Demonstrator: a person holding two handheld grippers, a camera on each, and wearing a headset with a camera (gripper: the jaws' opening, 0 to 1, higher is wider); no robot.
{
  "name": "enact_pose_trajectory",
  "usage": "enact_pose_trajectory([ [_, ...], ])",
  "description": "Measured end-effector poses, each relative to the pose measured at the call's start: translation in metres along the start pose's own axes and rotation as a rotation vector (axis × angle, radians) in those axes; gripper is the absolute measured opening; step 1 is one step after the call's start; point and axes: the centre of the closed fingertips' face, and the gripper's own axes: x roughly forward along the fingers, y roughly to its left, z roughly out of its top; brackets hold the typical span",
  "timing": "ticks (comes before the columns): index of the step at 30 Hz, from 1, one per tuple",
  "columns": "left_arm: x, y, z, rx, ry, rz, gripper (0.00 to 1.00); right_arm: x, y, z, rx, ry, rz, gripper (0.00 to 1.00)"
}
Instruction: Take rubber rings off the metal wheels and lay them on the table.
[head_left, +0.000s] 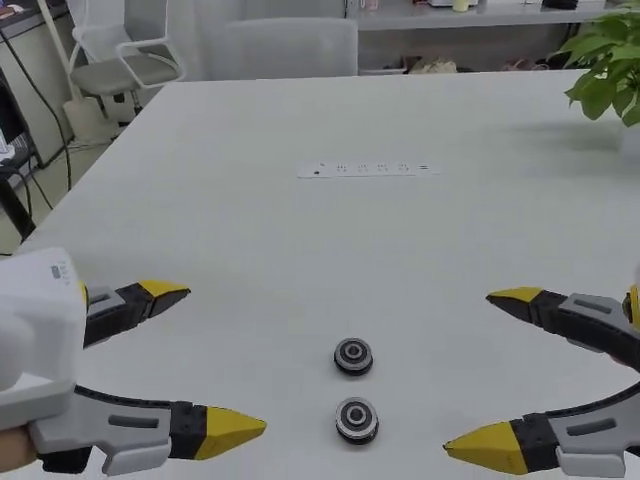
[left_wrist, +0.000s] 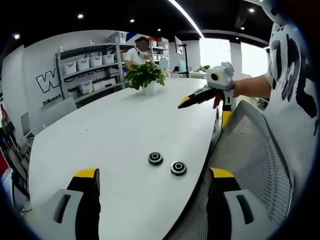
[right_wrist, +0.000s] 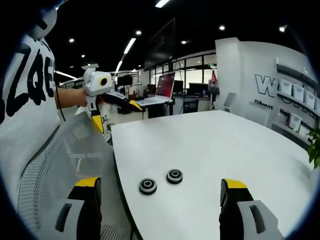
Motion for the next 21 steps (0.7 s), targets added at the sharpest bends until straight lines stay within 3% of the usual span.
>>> enact_pose_trajectory([
  [7, 0.003, -0.002, -0.004, 0.019, 0.023, -0.020, 0.85, 0.000, -0.002, 0.001, 0.001, -0.001, -0.007, 0.99],
  [21, 0.013, -0.002, 0.001, 0.020, 0.018, -0.056, 0.82, 0.012, -0.006, 0.009, 0.013, -0.024, 0.011, 0.99],
])
